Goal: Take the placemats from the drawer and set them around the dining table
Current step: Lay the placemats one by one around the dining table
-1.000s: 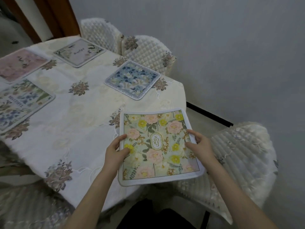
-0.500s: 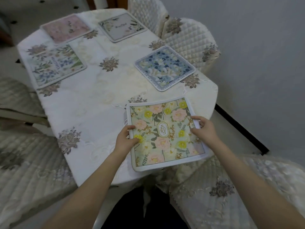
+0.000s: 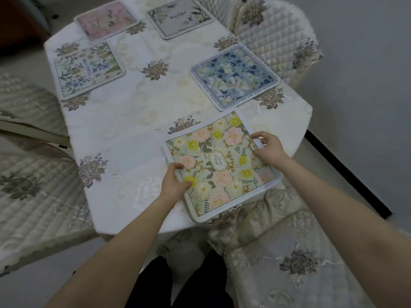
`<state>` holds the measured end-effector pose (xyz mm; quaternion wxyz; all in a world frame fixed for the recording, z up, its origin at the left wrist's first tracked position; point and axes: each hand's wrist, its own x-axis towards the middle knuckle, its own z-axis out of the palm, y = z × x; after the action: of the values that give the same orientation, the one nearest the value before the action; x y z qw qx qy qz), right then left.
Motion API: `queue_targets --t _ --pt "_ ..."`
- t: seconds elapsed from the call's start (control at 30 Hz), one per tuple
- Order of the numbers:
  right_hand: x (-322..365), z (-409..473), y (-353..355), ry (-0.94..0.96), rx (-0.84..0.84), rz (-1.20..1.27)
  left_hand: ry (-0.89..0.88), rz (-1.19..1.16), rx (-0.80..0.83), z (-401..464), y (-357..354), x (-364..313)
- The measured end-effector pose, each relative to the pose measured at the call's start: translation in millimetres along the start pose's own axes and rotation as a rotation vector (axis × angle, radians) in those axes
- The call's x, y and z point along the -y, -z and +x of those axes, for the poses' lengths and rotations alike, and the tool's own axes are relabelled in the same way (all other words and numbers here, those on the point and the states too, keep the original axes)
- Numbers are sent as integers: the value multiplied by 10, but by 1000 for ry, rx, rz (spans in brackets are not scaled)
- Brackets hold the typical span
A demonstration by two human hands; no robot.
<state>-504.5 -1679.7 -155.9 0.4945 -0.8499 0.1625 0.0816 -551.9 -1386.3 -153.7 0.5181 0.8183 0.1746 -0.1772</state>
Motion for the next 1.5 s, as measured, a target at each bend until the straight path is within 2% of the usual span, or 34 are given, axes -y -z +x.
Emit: queue_targets --t 0.47,0.57,0.7,0.83,0.93,1.0,1.17,1.33,1.5 --pt "-109 217 -77 35 23 -74 -36 102 -77 45 -234 180" --pt "-255 230 -131 77 32 -184 -29 155 -61 97 -222 215" --pt "-380 194 -198 173 51 -419 -60 449 -11 159 -186 256" --pt "-524 92 -327 271 -33 -669 -181 872 -72 213 -64 256" --pt "-644 101 -383 282 -33 -771 -273 1124 29 282 -29 317" --pt "-679 106 -384 290 -9 -744 -289 1220 90 308 -21 367" --pt "-691 153 -367 301 33 -774 -330 1244 129 335 -10 386" --pt "-323 228 -379 323 49 -875 -443 1160 38 440 -11 265" --pt "306 273 -1021 461 301 -434 -520 1060 -41 803 -186 162"
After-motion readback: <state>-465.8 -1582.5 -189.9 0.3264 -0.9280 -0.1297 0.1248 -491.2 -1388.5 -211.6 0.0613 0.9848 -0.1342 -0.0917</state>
